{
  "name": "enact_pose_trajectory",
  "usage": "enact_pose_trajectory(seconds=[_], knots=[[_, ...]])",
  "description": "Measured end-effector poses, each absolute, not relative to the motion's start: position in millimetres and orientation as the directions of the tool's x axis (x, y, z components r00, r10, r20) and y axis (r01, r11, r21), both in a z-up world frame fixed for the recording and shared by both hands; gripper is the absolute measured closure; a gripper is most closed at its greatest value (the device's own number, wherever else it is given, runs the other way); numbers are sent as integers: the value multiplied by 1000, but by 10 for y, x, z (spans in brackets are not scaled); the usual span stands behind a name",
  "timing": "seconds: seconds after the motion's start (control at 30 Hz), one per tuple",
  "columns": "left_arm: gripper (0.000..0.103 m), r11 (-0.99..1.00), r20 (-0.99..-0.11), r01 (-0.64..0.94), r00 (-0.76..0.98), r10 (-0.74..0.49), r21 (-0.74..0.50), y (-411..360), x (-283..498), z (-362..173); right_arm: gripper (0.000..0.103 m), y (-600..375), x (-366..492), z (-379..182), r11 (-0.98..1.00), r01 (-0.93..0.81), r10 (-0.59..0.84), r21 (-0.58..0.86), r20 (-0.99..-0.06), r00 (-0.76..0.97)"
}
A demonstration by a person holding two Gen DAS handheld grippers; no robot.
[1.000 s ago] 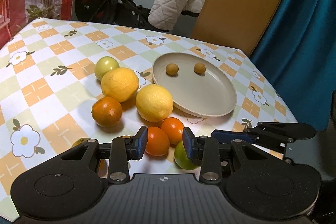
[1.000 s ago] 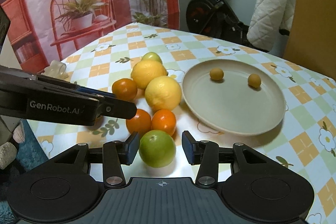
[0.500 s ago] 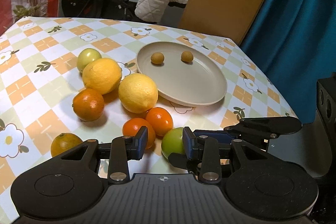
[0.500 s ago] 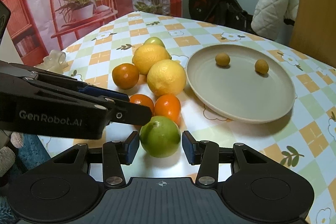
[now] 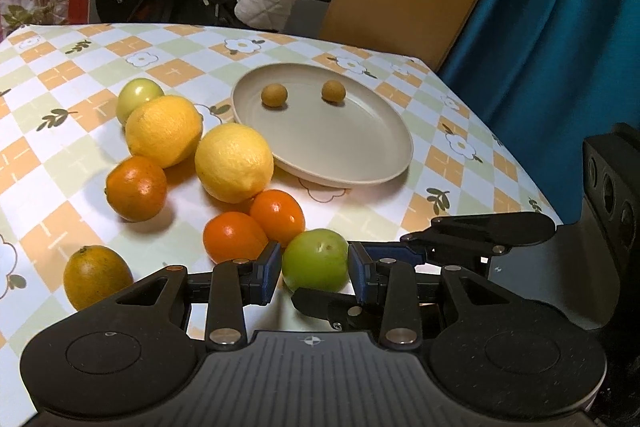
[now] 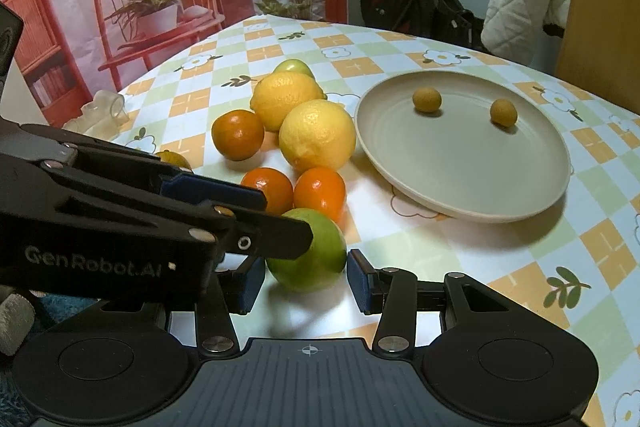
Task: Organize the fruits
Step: 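Lower the left tool onto the green lime and close it, then carry the green lime onto the plate and open the left tool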
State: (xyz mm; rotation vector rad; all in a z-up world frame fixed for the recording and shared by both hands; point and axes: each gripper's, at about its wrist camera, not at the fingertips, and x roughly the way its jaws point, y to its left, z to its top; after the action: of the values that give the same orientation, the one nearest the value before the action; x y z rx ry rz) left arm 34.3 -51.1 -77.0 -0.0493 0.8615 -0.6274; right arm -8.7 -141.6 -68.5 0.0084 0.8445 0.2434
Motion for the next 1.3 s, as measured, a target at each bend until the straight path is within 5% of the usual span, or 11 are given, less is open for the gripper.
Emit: enact_pose_trajectory(seconds=[1.3], knots=[[65,777,-623,572,514,-589,-263,-727,516,-531,62,-1617,-17,-422,986,-150,155,65,-669,727]])
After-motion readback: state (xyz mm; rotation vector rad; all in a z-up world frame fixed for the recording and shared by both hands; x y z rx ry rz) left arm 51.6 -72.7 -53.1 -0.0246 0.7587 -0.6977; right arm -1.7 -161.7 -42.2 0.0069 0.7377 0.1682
